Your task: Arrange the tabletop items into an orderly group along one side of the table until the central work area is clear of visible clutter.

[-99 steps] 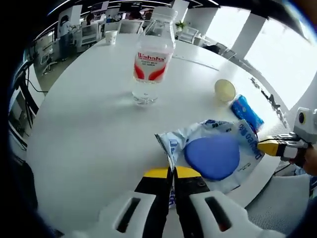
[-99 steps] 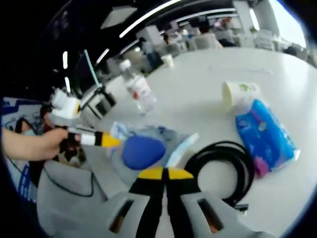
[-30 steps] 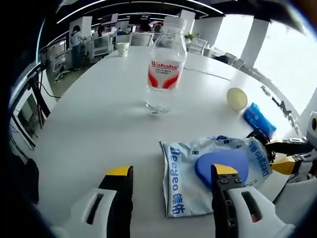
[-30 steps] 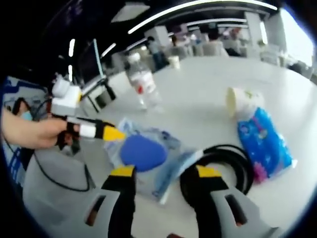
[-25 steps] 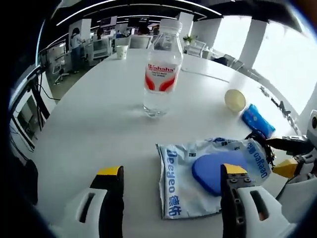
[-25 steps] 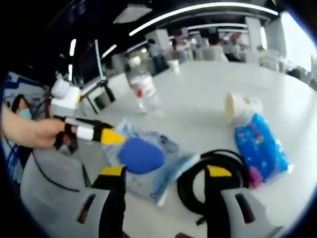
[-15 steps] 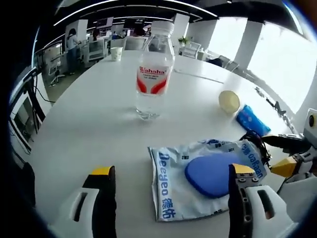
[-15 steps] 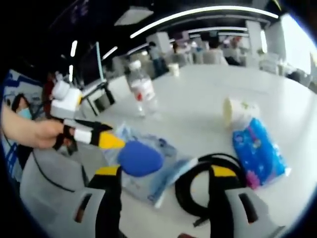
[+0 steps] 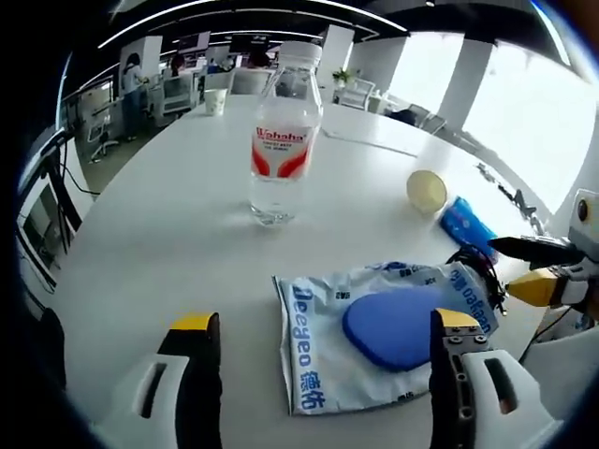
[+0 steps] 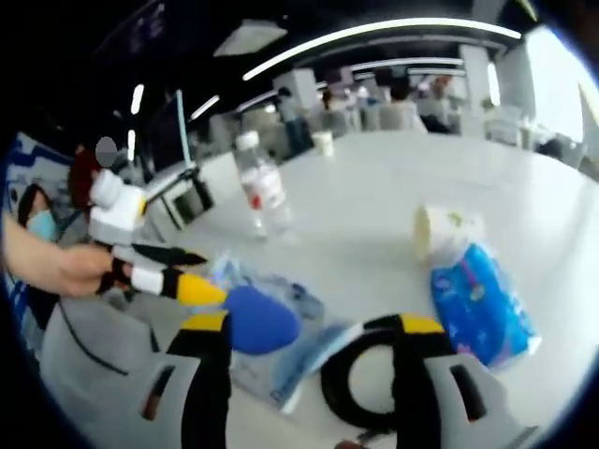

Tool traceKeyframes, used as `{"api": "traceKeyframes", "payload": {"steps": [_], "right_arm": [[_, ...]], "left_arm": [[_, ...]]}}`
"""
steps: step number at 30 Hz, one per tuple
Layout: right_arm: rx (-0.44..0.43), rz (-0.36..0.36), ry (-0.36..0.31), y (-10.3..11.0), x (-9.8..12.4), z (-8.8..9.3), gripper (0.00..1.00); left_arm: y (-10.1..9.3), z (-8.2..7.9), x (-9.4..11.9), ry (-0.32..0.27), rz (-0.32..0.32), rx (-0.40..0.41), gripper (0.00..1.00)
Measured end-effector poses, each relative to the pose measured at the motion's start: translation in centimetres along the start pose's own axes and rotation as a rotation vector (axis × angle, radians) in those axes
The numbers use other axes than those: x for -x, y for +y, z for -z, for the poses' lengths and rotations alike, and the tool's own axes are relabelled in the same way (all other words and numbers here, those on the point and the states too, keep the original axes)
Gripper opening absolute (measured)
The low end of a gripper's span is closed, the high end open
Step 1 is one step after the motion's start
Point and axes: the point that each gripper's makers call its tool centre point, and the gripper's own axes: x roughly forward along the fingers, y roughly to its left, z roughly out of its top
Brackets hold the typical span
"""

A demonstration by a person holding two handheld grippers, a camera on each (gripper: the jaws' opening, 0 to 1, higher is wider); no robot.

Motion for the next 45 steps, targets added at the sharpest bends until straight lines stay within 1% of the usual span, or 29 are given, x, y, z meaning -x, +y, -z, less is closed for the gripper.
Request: {"api": "traceKeyframes", "payload": {"steps": [2,7,10,17,20,25,33,36,39,45], "right_arm": [[0.002,0.009,-0.008,-0.5,-0.1,-0.5,0.67],[0.04,0.04,-0.014,-1.9,-0.3,-1.4,0.66],[0.069,0.064,-0.013,-2.9,-0.5,-1.8,0.66],[0.126,0.099,-0.007,-4.4,-0.9,-2.6,0.63],[0.161,0.113,0.007,-5.2,-1.4,-2.8,0.62],[0.162,0.14,0.016,-6.7,-2.4,-3.2,0.61],[0.202,0.158,0.004,-7.5,-3.2,-4.9,0.6],[0.217,0.165,0.011,-7.9,-3.8,-5.2,0.59],[0.258,0.168,0.034,-8.2,-4.3,-5.2,0.59],[0.285,0.185,0.046,-9.0,-5.2,-5.6,0.58]], "left_arm": [[0.0,0.1,0.1,0.001,0.002,0.006,0.93],[-0.2,0.1,0.3,-0.001,0.007,0.004,0.91],[-0.2,0.1,0.3,-0.001,0.01,0.01,0.9],[-0.6,0.1,0.5,-0.002,0.019,0.004,0.88],[-0.9,0.0,0.5,-0.004,0.025,0.01,0.87],[-1.3,-0.1,0.4,-0.007,0.034,0.02,0.86],[-1.4,0.5,0.3,0.011,0.044,0.033,0.84],[-1.4,0.8,0.2,0.019,0.045,0.032,0.84],[-1.3,0.8,0.2,0.023,0.048,0.038,0.84],[-1.0,1.4,0.4,0.038,0.04,0.048,0.83]]}}
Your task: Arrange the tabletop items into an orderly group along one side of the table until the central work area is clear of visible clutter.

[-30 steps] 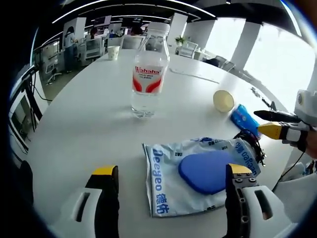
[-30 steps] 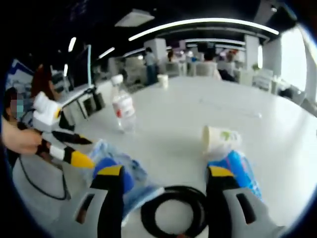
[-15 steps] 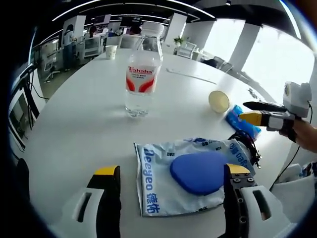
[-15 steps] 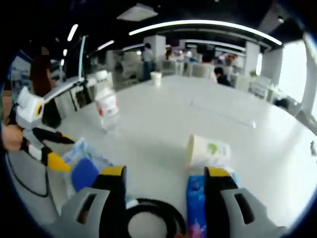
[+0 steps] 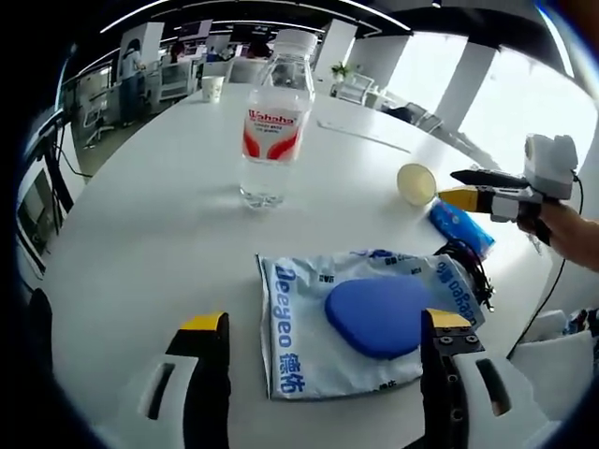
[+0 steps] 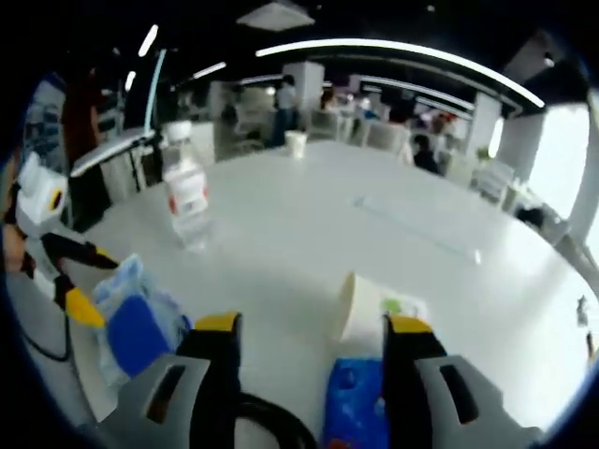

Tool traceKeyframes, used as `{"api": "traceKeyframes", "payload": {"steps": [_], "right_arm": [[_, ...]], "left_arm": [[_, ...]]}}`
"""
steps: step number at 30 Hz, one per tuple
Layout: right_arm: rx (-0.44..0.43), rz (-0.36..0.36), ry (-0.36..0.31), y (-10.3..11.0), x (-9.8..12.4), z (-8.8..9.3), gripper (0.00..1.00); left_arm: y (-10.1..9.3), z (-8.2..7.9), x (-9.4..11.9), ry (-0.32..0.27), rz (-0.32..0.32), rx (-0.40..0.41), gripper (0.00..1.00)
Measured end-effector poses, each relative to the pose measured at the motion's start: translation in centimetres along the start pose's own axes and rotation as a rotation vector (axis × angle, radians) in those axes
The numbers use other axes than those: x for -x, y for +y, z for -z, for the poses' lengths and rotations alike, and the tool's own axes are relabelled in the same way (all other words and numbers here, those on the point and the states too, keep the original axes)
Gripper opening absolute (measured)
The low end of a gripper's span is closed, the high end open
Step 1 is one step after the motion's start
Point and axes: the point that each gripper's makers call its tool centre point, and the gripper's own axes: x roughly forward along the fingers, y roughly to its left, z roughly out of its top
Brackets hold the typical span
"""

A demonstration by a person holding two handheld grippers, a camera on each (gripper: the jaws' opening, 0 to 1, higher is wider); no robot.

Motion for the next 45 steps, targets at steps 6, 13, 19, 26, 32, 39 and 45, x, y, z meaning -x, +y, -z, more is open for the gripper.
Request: {"api": "traceKeyframes", "payload": {"steps": [6,13,19,26,32,39,45], "right_arm": [[0.031,0.026,0.006,-0.8,-0.7,0.0,0.56],[0.06,0.045,0.015,-1.4,-1.3,0.0,0.54],[0.101,0.058,0.027,-2.0,-2.1,0.1,0.53],[0.111,0.077,0.04,-2.6,-2.9,0.3,0.48],[0.127,0.1,0.067,-3.6,-3.5,0.8,0.41],[0.14,0.118,0.07,-4.2,-3.4,0.7,0.34],[0.155,0.139,0.078,-4.9,-3.3,0.6,0.29]], "left_arm": [[0.5,0.7,0.2,0.011,-0.008,0.028,0.81],[1.1,0.9,0.7,0.005,-0.022,0.05,0.81],[1.6,1.2,0.9,0.005,-0.031,0.072,0.8],[1.6,1.1,1.0,0.001,-0.029,0.076,0.79],[1.5,1.0,0.7,0.002,-0.022,0.084,0.78],[1.5,0.9,1.0,-0.002,-0.018,0.091,0.77],[1.8,0.8,0.9,-0.007,-0.022,0.101,0.76]]}}
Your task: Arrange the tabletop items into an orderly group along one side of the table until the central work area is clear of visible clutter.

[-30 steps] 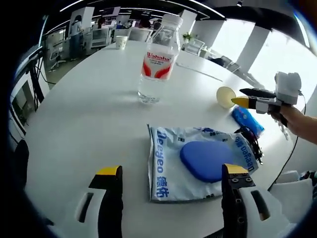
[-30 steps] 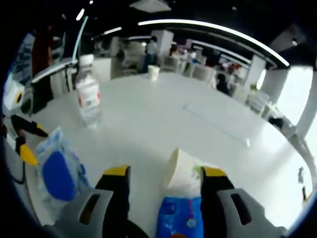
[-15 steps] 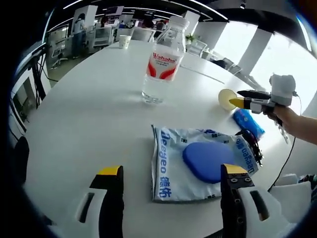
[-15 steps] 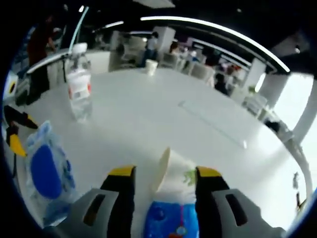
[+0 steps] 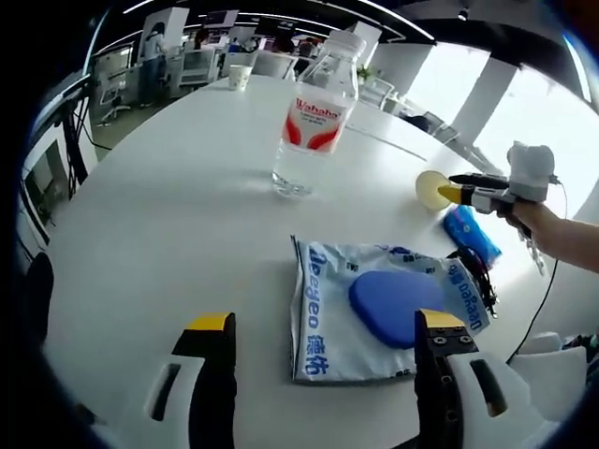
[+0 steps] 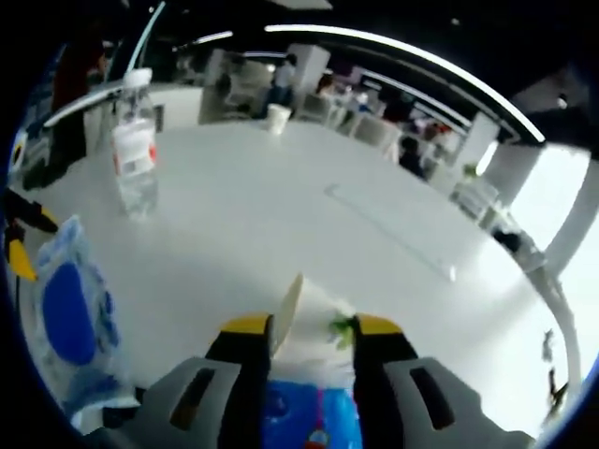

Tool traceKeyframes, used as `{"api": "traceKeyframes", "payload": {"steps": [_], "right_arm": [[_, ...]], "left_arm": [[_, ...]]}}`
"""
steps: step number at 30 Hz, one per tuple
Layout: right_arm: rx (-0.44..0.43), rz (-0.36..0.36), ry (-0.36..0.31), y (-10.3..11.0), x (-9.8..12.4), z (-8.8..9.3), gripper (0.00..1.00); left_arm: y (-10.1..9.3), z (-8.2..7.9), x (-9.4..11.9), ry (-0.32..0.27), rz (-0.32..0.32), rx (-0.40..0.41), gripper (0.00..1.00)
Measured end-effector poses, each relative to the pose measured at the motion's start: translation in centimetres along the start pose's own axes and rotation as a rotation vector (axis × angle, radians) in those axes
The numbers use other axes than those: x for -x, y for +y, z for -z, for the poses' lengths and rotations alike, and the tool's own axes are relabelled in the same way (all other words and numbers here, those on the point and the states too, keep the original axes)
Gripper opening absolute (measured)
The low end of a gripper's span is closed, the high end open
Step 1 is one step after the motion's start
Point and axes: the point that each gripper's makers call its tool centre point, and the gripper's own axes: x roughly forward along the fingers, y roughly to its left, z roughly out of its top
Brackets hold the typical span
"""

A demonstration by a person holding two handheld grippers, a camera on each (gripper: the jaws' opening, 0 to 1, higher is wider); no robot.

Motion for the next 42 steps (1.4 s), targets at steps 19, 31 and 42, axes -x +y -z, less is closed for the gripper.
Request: {"api": "traceKeyframes", "payload": {"steps": [19,31,42], "right_arm": [[0.028,0.047,-0.021,-0.9,1.3,0.0,0.1],[-0.073,0.092,-0.078,-2.8,2.7,-1.0,0.0],[-0.105,0.054,-0.088,-2.1,3.2,-1.5,0.0]], "left_arm": [[-0.3,-0.3,-0.3,-0.015,0.009,0.009,0.75],[-0.4,-0.2,-0.3,-0.017,0.012,0.015,0.75],[-0.7,0.1,-0.4,-0.008,0.016,0.006,0.75]]}}
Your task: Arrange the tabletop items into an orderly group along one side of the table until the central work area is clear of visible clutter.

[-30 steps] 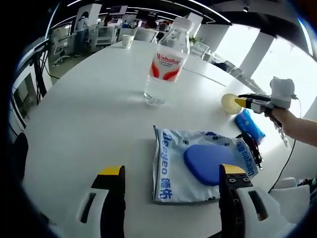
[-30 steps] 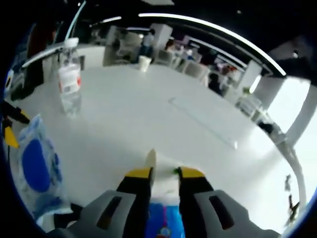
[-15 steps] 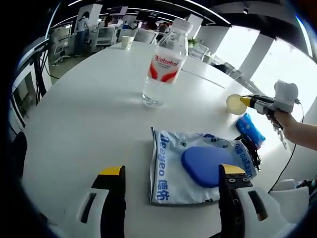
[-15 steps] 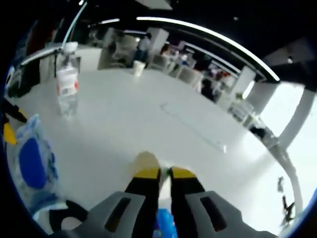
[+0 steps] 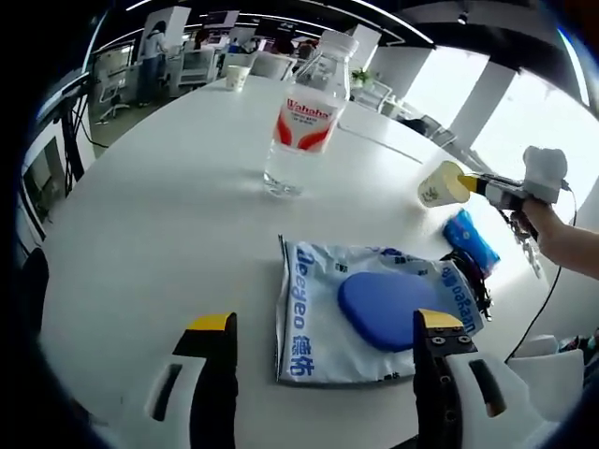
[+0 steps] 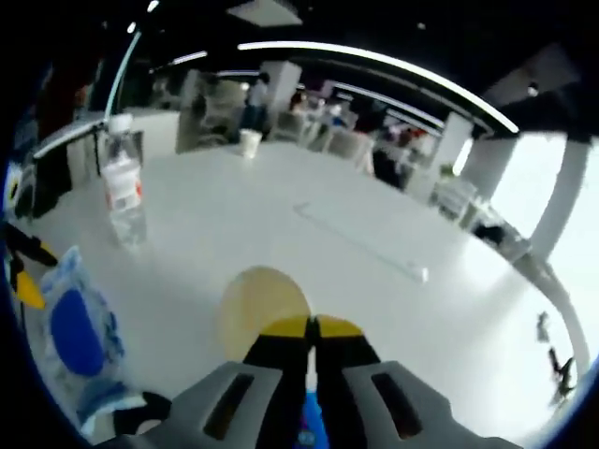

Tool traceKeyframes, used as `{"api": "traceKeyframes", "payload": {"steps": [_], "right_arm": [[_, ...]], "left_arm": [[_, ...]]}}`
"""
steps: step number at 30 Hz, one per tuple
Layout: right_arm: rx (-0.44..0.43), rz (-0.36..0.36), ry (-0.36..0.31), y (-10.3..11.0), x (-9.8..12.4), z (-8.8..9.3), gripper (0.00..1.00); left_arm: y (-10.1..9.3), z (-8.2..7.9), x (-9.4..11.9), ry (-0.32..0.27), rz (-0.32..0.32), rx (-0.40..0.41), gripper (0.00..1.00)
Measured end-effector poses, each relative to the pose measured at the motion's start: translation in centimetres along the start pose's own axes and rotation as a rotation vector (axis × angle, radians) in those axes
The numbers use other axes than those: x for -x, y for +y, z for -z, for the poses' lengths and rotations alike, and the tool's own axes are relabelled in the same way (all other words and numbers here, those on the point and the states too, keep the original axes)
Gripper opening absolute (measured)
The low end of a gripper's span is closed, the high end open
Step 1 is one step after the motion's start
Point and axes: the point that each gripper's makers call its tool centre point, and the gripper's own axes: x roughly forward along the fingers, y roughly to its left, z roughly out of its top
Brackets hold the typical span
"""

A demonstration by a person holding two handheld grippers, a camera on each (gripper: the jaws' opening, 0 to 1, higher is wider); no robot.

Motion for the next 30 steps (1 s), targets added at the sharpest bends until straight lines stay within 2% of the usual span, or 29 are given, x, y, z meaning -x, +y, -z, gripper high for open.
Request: {"api": "traceKeyframes", "payload": {"steps": [10,21,24,30], "right_arm": [[-0.021,-0.117,-0.017,3.3,0.1,-1.6,0.0],[-0.041,-0.209,-0.013,6.2,0.0,-2.2,0.0],[-0.052,-0.253,-0.008,7.2,0.0,-2.5,0.0],[-0.064,-0.294,0.01,8.1,-0.3,-2.9,0.0]], "left_arm": [[-0.4,0.2,0.1,-0.002,0.005,0.0,0.75],[0.1,-0.3,0.5,-0.017,0.002,-0.005,0.76],[0.2,-0.2,0.6,-0.011,0.002,-0.006,0.76],[0.3,-0.1,0.7,-0.014,0.0,-0.007,0.76]]}}
